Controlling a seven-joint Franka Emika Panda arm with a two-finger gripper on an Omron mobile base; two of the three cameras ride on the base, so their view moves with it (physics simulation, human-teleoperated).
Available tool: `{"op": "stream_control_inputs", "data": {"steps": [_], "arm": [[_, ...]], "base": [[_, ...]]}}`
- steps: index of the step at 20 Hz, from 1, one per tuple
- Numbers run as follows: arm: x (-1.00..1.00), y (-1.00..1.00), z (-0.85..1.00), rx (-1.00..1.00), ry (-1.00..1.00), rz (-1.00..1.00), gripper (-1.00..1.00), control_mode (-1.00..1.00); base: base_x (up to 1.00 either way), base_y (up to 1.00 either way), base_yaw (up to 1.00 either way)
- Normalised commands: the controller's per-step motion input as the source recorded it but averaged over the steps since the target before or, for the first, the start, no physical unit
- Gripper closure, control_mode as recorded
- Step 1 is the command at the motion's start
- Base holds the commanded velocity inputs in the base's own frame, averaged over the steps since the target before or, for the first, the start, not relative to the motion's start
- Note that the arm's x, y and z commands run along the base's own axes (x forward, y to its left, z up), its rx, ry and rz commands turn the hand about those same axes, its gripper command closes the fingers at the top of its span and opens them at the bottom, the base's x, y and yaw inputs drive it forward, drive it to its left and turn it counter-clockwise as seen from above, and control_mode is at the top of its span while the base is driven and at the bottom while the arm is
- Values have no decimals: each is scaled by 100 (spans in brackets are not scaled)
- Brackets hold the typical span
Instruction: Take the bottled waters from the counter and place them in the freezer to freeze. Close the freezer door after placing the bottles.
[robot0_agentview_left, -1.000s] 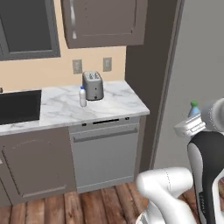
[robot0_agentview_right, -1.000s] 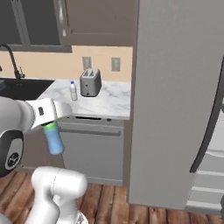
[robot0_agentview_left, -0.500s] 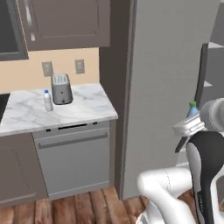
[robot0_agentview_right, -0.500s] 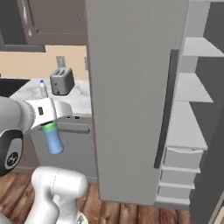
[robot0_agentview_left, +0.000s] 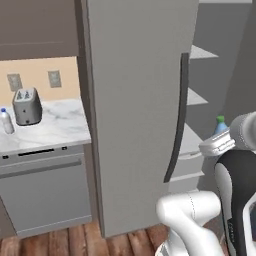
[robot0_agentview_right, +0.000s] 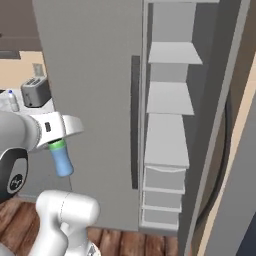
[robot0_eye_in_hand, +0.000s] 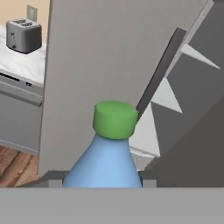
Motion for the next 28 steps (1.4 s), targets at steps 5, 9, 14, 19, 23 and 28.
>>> {"op": "stream_control_inputs", "data": {"steps": [5,9,14,19,23,28], "arm": [[0,0,0,0,0,0,100,100],[0,0,0,0,0,0,100,100],[0,0,0,0,0,0,100,100],[0,0,0,0,0,0,100,100],[0,0,0,0,0,0,100,100],[0,0,0,0,0,0,100,100]], "base": [[39,-75,0],[34,-52,0],[30,-25,-7],[43,-8,-6],[58,-2,-1],[53,-14,0]]}}
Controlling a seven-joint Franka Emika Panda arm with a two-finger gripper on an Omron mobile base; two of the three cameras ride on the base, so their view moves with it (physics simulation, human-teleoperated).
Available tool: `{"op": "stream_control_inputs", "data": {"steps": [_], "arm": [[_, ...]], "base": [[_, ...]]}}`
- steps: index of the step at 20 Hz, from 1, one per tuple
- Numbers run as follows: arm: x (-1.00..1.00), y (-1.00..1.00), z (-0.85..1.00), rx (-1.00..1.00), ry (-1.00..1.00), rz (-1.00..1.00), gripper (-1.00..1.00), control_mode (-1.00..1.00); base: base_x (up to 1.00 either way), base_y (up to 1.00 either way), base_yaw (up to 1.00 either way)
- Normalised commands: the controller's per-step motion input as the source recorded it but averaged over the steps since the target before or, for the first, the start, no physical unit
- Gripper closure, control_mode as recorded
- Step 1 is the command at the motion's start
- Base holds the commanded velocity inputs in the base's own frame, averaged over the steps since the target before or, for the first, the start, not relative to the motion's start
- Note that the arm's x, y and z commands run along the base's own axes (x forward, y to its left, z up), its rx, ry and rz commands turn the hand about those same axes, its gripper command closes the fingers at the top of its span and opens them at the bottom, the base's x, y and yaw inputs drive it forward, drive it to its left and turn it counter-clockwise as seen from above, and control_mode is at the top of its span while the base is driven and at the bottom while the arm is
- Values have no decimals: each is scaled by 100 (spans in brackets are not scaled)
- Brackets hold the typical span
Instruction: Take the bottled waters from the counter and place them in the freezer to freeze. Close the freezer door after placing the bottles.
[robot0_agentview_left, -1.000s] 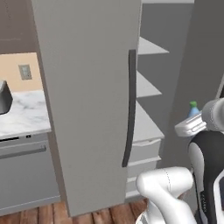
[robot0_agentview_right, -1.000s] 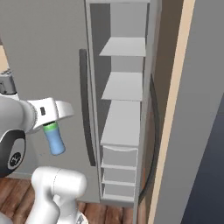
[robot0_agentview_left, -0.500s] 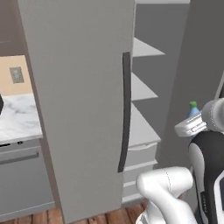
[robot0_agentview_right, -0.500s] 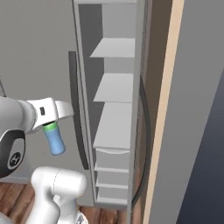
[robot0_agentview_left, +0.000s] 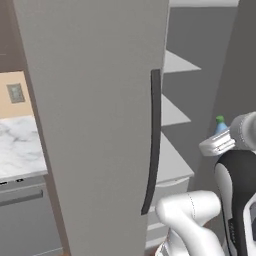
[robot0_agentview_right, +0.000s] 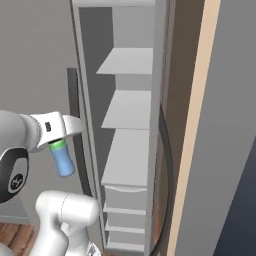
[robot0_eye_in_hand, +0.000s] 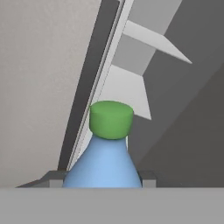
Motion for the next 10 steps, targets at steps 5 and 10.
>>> {"op": "stream_control_inputs", "data": {"steps": [5,10], "arm": [[0,0,0,0,0,0,100,100],[0,0,0,0,0,0,100,100]], "base": [[40,-24,0],[35,-35,3]]}}
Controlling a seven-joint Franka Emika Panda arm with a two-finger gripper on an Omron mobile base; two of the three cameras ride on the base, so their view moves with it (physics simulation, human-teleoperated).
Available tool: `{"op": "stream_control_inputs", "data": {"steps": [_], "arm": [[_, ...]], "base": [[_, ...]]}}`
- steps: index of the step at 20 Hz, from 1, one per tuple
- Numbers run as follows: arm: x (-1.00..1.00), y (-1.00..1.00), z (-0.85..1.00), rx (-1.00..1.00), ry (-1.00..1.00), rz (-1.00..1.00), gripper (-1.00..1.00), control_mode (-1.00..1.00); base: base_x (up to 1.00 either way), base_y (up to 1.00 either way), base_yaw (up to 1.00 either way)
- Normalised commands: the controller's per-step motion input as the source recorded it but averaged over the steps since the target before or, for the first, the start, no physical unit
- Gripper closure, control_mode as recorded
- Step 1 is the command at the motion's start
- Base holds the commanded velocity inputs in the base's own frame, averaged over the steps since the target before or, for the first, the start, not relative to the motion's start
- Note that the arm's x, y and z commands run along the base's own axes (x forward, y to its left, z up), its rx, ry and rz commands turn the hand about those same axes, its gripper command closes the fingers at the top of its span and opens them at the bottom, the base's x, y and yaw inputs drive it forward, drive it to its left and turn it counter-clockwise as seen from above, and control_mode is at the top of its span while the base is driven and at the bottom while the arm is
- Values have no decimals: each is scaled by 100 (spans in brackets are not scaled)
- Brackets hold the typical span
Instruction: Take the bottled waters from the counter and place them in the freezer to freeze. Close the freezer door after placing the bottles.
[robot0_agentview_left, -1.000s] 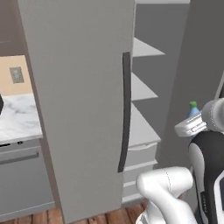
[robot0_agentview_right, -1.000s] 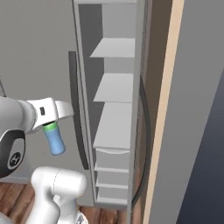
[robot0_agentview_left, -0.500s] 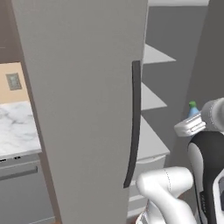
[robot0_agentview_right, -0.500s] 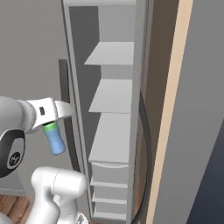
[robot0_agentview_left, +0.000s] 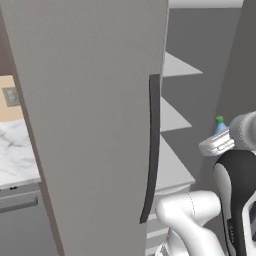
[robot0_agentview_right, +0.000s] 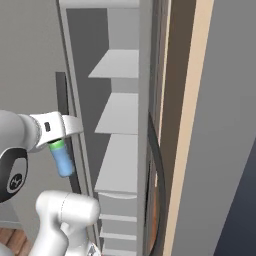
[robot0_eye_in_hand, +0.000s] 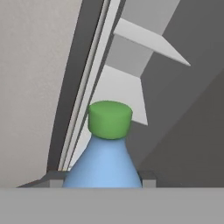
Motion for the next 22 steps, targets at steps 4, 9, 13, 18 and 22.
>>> {"op": "stream_control_inputs", "data": {"steps": [4,9,13,18,22], "arm": [[0,0,0,0,0,0,100,100],[0,0,0,0,0,0,100,100],[0,0,0,0,0,0,100,100],[0,0,0,0,0,0,100,100],[0,0,0,0,0,0,100,100]], "base": [[31,-39,6],[25,-26,2],[13,-5,0],[5,0,0],[0,0,0]]}}
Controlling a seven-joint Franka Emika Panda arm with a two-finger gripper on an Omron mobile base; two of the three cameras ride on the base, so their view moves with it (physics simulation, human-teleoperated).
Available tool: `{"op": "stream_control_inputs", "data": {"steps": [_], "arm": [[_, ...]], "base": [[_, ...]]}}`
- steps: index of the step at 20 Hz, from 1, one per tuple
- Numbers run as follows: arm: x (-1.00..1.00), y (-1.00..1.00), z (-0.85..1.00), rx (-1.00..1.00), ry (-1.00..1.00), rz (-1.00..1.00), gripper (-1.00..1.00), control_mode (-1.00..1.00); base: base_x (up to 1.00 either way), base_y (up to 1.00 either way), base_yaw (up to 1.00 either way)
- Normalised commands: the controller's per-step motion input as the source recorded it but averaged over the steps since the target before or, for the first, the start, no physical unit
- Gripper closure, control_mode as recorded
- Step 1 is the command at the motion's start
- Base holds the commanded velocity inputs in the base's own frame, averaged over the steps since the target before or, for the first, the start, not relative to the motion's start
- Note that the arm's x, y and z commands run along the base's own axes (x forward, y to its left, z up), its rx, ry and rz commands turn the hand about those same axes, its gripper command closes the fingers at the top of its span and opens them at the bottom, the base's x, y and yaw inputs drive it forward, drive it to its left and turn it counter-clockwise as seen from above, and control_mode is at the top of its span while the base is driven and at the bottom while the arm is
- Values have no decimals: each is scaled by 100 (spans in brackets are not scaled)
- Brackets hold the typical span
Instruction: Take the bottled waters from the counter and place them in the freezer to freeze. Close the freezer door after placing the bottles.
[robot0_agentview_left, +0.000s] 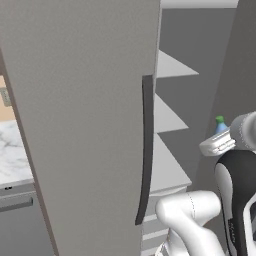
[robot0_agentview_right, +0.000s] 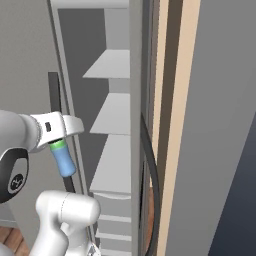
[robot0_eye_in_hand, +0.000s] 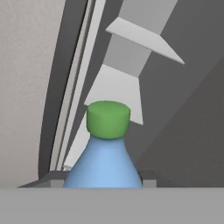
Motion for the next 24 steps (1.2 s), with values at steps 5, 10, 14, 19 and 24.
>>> {"op": "stream_control_inputs", "data": {"steps": [5,10,14,19,24], "arm": [[0,0,0,0,0,0,100,100],[0,0,0,0,0,0,100,100],[0,0,0,0,0,0,100,100],[0,0,0,0,0,0,100,100],[0,0,0,0,0,0,100,-100]], "base": [[0,0,0],[0,0,0],[0,0,0],[0,0,0],[0,0,0]]}}
